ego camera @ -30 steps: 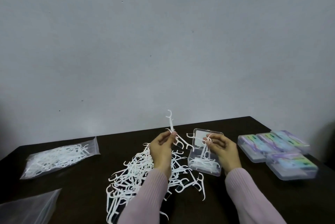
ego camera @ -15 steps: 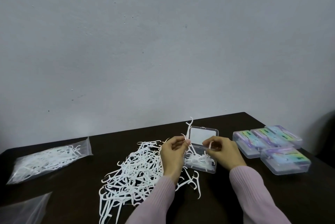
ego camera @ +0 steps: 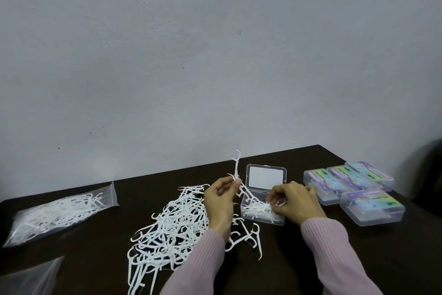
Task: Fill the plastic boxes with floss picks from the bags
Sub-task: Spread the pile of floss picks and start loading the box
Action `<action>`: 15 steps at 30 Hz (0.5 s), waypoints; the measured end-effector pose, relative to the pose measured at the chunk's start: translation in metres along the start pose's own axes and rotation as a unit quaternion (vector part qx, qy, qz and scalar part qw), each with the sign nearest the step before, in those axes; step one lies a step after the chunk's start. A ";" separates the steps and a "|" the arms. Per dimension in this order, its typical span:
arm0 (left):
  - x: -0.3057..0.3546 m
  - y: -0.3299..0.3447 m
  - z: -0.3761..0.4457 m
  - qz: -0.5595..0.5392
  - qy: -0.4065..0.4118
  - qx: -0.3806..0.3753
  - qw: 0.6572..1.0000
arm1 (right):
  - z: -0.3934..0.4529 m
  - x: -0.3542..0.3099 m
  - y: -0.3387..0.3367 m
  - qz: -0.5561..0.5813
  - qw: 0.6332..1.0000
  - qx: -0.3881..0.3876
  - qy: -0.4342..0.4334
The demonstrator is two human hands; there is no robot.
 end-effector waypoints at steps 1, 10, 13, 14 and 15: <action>-0.001 0.002 0.000 0.006 0.001 -0.009 1.000 | 0.001 0.000 0.001 0.009 1.000 -0.003 -0.001; 0.011 0.012 -0.010 0.170 0.105 -0.070 0.977 | 0.002 0.010 -0.011 0.102 0.994 0.044 0.024; 0.018 0.022 -0.017 0.228 0.155 -0.099 0.956 | 0.003 0.019 -0.007 0.117 0.991 0.030 0.056; 0.020 0.025 -0.019 0.243 0.169 -0.103 0.949 | 0.004 0.021 -0.007 0.128 0.989 0.034 0.064; 0.023 0.027 -0.021 0.257 0.184 -0.104 0.943 | 0.004 0.024 -0.008 0.146 0.986 0.042 0.071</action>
Point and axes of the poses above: each hand's wrist, its own z-axis towards the middle knuckle, its own y-axis out of the palm, x = y × z, the point moved 9 cm from there along z, towards the middle knuckle, and after that the axes turned 5 degrees about z, right-handed, at the moved point
